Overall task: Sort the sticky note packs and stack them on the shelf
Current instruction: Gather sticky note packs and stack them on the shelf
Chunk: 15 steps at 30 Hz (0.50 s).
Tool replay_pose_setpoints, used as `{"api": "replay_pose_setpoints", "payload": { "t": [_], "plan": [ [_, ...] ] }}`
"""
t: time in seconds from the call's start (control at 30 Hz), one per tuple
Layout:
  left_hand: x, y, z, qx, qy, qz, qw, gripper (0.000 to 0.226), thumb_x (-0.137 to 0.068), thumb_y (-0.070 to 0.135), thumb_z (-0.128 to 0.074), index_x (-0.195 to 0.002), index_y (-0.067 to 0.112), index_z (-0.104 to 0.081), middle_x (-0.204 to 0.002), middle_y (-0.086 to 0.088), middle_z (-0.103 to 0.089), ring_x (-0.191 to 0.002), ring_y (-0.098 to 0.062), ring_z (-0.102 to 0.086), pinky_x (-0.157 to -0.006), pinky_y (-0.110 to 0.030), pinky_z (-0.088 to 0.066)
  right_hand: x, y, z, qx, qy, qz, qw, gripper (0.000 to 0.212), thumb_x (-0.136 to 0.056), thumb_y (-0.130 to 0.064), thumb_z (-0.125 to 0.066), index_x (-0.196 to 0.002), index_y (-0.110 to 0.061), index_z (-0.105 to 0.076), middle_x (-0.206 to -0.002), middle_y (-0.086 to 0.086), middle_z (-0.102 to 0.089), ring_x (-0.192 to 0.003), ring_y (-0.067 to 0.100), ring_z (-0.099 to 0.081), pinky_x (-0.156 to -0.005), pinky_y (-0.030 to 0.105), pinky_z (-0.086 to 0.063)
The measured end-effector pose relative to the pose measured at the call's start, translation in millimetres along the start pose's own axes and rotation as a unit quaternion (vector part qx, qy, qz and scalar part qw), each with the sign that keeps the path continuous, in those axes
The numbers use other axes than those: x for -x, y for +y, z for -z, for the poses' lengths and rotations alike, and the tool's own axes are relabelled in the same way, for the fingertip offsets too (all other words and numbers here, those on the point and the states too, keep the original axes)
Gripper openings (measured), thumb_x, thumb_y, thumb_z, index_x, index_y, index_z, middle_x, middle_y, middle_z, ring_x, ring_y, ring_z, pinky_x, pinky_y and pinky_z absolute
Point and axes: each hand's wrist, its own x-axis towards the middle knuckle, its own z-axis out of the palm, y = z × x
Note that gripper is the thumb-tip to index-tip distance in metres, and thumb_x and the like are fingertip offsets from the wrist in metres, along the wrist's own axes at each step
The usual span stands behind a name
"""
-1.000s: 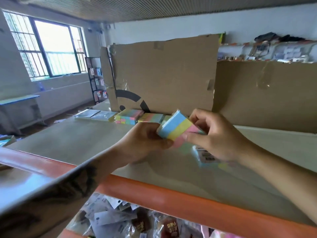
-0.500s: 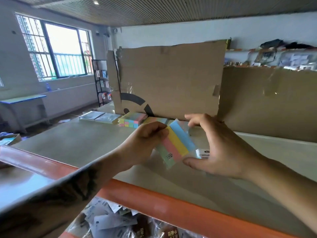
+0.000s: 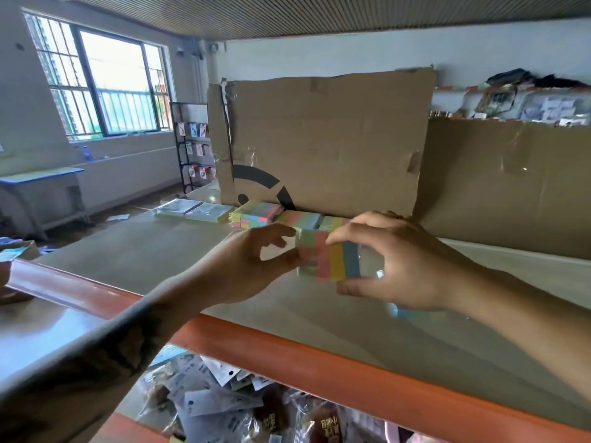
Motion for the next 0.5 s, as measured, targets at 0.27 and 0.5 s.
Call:
{"api": "replay_pose_setpoints", "payload": {
  "t": [0.27, 0.5],
  "plan": [
    [16.6, -26.1, 19.4, -0.22, -0.137, 0.09, 0.962, 0.082, -0.07, 0.097, -0.02, -0.147, 0.069, -0.016, -0.165, 0.025, -0.018, -0.155, -0.01, -0.013, -0.124, -0.06, -0.005, -97.8, 30.4, -23.3, 0.058, -0.033, -0.098, 0.993, 0.048, -0.082, -0.07, -0.067, -0.125, -0.05, -0.061, -0.103, -0.009, -0.053, -0.108, 0.02, -0.054, -0.089, 0.035, -0.04],
    [14.2, -26.0, 14.5, -0.213, -0.148, 0.103, 0.96, 0.07, -0.081, 0.09, -0.026, -0.147, 0.07, -0.011, -0.168, 0.02, -0.009, -0.156, -0.014, -0.003, -0.121, -0.064, 0.0, -143.1, 38.2, -52.9, 0.032, -0.06, -0.119, 0.991, 0.046, -0.086, -0.065, -0.068, -0.127, -0.045, -0.061, -0.106, 0.002, -0.053, -0.114, 0.027, -0.05, -0.092, 0.036, -0.043]
  ]
}}
